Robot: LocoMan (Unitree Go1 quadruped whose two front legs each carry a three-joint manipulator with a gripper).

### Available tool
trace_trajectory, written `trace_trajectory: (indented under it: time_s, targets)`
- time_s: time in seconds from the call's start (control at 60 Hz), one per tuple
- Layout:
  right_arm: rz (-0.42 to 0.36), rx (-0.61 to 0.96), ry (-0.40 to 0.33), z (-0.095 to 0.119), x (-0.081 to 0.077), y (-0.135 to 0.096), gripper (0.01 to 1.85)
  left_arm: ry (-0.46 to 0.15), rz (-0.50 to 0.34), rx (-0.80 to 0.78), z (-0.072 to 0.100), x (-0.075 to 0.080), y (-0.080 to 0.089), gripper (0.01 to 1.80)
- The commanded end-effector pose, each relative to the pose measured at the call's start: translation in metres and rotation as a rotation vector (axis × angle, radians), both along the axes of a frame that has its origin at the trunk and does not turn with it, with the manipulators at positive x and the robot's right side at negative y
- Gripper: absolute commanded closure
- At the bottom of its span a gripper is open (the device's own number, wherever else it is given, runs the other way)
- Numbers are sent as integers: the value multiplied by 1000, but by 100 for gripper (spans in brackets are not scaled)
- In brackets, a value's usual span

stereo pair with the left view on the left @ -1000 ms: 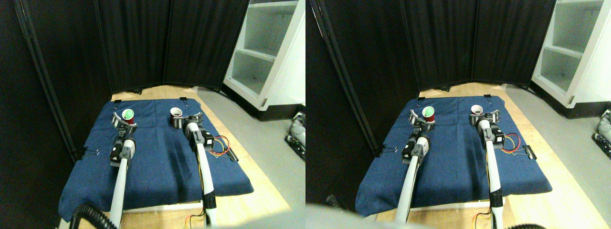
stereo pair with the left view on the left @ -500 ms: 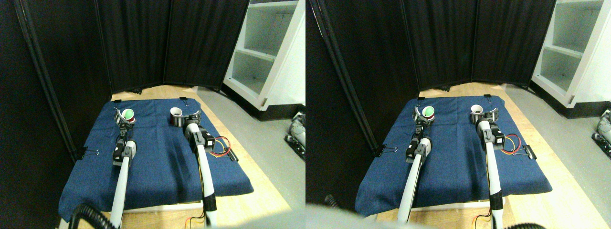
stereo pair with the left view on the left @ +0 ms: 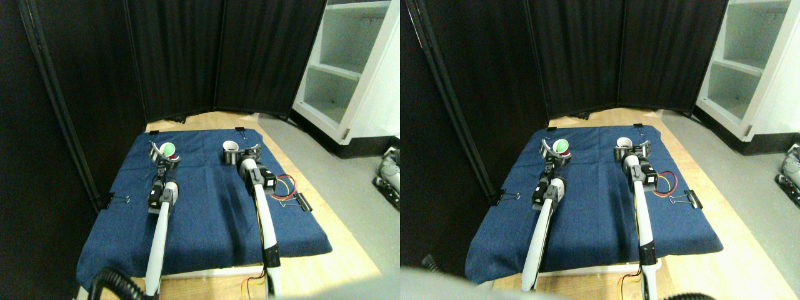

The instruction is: Pour (bimanual)

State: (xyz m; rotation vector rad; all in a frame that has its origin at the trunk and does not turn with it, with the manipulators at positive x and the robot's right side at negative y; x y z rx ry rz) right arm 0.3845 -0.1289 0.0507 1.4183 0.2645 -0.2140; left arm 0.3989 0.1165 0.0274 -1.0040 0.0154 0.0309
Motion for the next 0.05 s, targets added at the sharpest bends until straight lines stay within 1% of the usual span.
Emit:
trace_trajectory:
  time_s: [0.017,0.05]
  targets:
    - [-2,0,-31,3,3,0,67,-32,1,-7,3,2,-5,90]
    - [-3,0,-30,3,3,0,65,-33,-2,-9,3,1,-5,91]
